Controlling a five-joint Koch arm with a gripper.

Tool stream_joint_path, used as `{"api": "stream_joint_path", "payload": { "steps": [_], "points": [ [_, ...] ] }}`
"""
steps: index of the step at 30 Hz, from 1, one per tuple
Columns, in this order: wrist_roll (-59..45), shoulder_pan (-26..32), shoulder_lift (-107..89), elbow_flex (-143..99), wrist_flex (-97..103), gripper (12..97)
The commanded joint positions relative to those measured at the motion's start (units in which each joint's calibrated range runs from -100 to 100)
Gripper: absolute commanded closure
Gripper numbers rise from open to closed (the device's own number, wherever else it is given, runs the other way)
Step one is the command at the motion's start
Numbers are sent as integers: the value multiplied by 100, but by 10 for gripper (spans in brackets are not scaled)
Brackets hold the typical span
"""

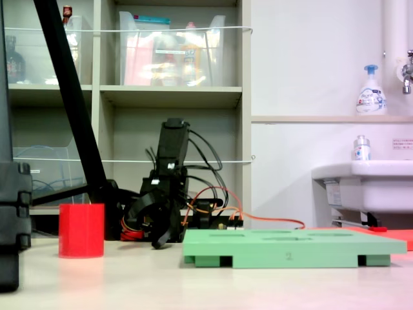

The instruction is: Put the octagonal pillar block into the corresponding hole

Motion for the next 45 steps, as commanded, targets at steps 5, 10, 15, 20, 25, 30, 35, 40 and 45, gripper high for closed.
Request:
{"api": "stream_joint_path", "payload": {
  "steps": [5,10,15,20,25,30,35,40,45],
  "points": [
    [1641,20,-55,2145,-2547,628],
    [2232,132,-55,4678,-5282,633],
    [2242,59,406,6931,-7256,632],
    [2208,-59,2320,8596,-8489,469],
    [2203,-190,3437,9134,-8681,334],
    [2203,-293,4345,9683,-8806,229],
    [2198,-332,5336,10081,-8854,143],
    [2198,-327,6272,10331,-8845,134],
    [2198,-308,6789,10470,-8845,134]
  ]
}}
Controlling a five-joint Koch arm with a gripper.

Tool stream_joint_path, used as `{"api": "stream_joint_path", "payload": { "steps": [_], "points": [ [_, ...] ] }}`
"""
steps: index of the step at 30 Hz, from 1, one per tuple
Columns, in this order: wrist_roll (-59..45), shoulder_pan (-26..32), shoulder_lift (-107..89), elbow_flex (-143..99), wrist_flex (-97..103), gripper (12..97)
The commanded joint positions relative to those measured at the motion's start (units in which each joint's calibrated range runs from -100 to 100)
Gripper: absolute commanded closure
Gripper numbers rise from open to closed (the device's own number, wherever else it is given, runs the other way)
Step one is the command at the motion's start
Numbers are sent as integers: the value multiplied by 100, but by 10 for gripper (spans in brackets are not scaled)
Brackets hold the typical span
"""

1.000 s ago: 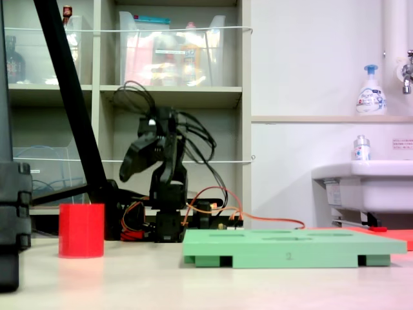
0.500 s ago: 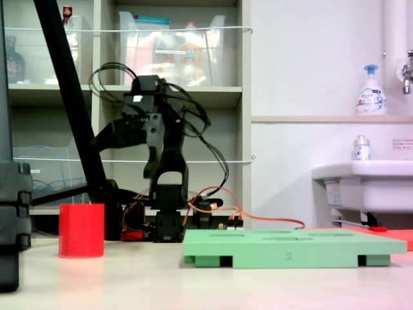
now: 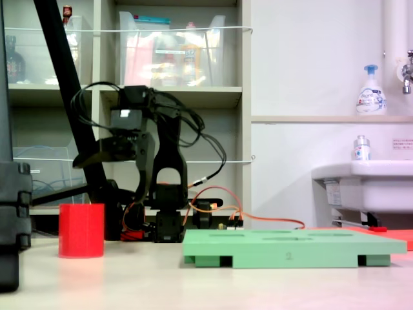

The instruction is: Put the octagonal pillar block into the corresponding hole

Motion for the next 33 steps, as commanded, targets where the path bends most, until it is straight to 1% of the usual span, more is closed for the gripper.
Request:
{"api": "stream_joint_path", "payload": {
  "steps": [1,11,17,33],
  "points": [
    [-39,10,130,358,-64,134],
    [-44,10,982,677,-16,135],
    [-225,-107,1624,1156,-25,135],
    [-547,-342,2420,1156,-179,135]
  ]
}}
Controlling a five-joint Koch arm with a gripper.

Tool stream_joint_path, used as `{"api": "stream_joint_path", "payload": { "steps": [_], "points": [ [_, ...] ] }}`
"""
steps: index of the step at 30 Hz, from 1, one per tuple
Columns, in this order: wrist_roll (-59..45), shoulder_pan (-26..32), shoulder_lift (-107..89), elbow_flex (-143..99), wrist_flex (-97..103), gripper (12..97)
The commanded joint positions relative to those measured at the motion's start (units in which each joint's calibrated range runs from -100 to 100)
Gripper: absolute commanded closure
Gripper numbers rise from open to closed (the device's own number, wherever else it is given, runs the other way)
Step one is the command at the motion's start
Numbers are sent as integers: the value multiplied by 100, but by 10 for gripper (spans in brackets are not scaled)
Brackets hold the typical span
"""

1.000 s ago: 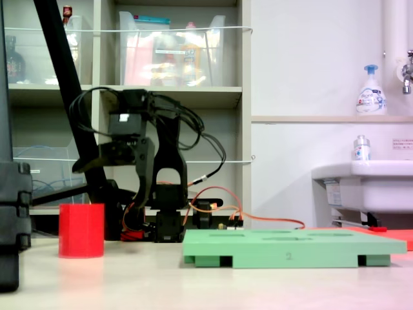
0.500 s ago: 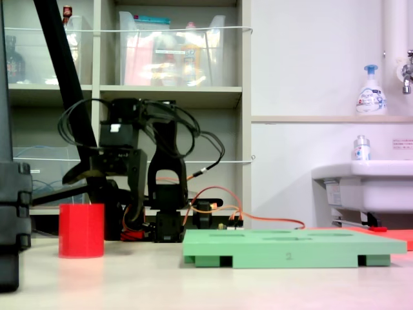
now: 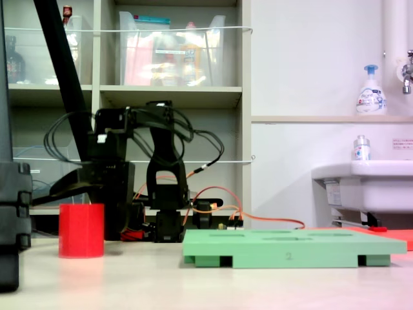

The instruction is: Put the octagonal pillar block into the corresponding hole

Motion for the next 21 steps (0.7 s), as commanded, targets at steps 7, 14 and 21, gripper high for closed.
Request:
{"api": "stream_joint_path", "payload": {
  "steps": [7,14,21],
  "points": [
    [-127,-63,586,293,-169,136],
    [-127,-54,726,253,-343,295],
    [-127,-73,726,124,-526,444]
  ]
}}
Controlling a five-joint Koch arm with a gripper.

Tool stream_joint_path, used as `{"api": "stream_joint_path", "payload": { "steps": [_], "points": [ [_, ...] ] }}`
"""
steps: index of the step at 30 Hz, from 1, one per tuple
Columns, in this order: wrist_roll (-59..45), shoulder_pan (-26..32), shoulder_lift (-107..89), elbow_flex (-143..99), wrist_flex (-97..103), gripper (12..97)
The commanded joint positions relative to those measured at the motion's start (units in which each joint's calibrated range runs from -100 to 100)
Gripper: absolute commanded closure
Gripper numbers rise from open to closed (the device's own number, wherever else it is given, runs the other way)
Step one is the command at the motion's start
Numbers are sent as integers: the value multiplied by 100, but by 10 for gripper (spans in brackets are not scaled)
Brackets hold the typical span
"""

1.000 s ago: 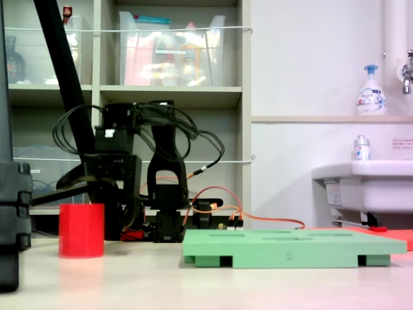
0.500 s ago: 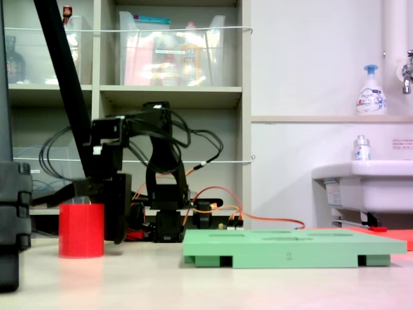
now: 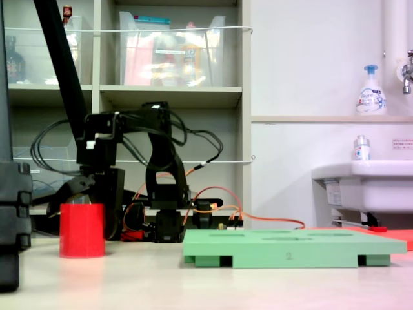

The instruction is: Put the octagonal pillar block into the corresponding hole

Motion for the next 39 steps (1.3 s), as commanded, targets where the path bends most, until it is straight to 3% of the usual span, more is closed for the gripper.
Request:
{"api": "stream_joint_path", "payload": {
  "steps": [1,15,22,26,39],
  "points": [
    [-29,5,1,-102,-310,472],
    [-29,15,-125,-132,-618,694],
    [-20,29,-614,-112,-907,730],
    [73,29,-1187,27,-1312,813],
    [449,254,-3463,585,-1899,813]
  ]
}}
